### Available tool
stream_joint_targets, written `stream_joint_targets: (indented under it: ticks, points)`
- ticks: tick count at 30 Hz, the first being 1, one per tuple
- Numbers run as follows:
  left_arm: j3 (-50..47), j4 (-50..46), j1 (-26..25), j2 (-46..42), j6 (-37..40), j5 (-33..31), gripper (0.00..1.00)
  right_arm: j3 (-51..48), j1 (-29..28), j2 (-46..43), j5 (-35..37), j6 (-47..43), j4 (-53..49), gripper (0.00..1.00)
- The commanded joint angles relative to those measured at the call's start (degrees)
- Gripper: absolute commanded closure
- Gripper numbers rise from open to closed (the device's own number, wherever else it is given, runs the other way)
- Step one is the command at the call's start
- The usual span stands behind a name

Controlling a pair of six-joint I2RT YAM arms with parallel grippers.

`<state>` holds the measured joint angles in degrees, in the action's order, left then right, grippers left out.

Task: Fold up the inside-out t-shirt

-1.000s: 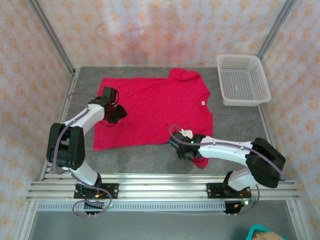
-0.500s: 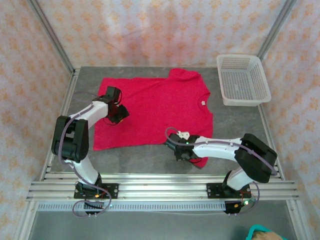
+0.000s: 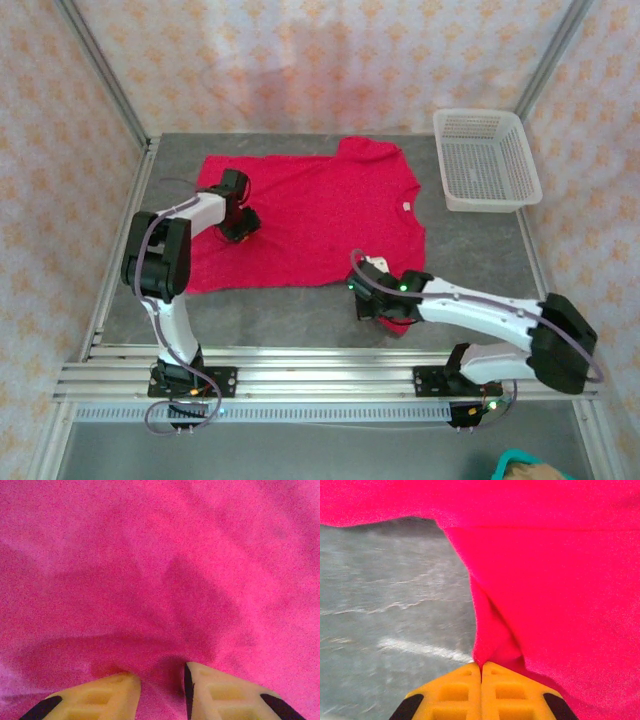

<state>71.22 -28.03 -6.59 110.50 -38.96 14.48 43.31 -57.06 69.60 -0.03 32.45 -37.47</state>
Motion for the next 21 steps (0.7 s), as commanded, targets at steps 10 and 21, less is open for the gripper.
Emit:
stream_joint_targets:
  ticks: [10, 21]
  points:
    - [3.0, -4.6, 1.8, 6.0, 1.2, -5.2, 0.68, -4.5, 0.1, -13.7, -14.7, -4.4, -4.0, 1.0]
    - [4.7, -9.1, 1.8, 0.6, 3.8, -6.1, 0.65, -1.7, 0.5, -12.4, -2.2, -1.8, -6.9, 0.38]
